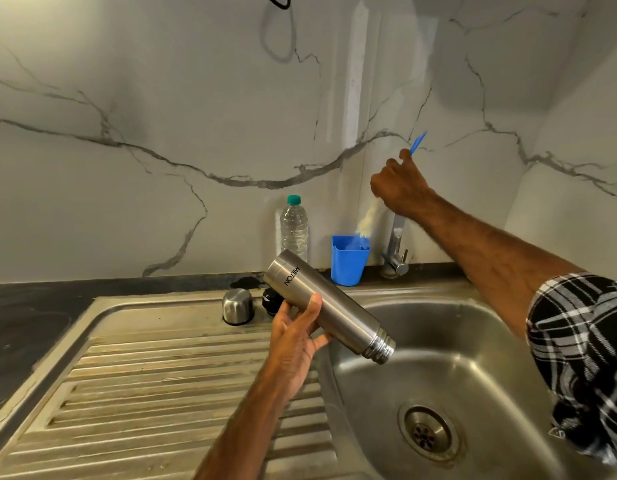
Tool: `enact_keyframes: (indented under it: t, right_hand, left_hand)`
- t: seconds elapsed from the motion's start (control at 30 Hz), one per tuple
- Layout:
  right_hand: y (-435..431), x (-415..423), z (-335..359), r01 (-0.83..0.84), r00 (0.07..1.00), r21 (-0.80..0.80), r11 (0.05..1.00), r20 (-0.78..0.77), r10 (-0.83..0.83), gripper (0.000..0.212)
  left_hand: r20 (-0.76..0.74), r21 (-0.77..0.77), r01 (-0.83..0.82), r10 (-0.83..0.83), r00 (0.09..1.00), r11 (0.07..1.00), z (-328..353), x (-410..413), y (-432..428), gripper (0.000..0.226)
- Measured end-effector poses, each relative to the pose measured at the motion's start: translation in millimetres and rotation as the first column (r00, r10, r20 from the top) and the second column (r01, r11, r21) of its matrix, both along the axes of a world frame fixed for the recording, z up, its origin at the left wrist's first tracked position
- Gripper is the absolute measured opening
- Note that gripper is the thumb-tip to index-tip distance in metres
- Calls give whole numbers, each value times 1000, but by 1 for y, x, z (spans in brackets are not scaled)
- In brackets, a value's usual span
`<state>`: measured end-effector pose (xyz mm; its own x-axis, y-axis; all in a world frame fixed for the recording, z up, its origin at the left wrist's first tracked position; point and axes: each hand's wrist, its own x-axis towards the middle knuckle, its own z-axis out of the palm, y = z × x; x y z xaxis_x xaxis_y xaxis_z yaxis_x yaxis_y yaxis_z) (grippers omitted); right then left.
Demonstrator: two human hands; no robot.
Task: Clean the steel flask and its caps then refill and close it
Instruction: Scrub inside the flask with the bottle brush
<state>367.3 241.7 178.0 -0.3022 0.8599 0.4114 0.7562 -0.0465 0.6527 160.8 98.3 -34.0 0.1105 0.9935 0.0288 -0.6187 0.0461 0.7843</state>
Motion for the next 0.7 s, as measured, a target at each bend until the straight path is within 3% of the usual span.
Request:
enact_keyframes:
  t: [0.17, 0.3, 0.5, 0.7]
  right_hand:
    - [2, 2, -3, -13, 997, -11, 1000, -75, 13, 17]
    - [-2, -11, -27, -31, 1000, -66, 997, -1, 31, 13]
    - [-3, -3, -5, -93, 994, -55, 994, 49, 95, 10]
    - [-4, -16, -28, -50, 996, -58, 997, 77, 54, 16]
  left_hand:
    - [-14, -10, 23, -23, 1000, 1000, -1, 3, -3, 66]
    - [-32, -10, 31, -32, 999, 999, -2, 5, -4, 64]
    - [-34, -14, 45, -45, 998, 999, -5, 6, -3, 67]
    - [-38, -21, 40, -41, 998, 999, -5, 7, -4, 70]
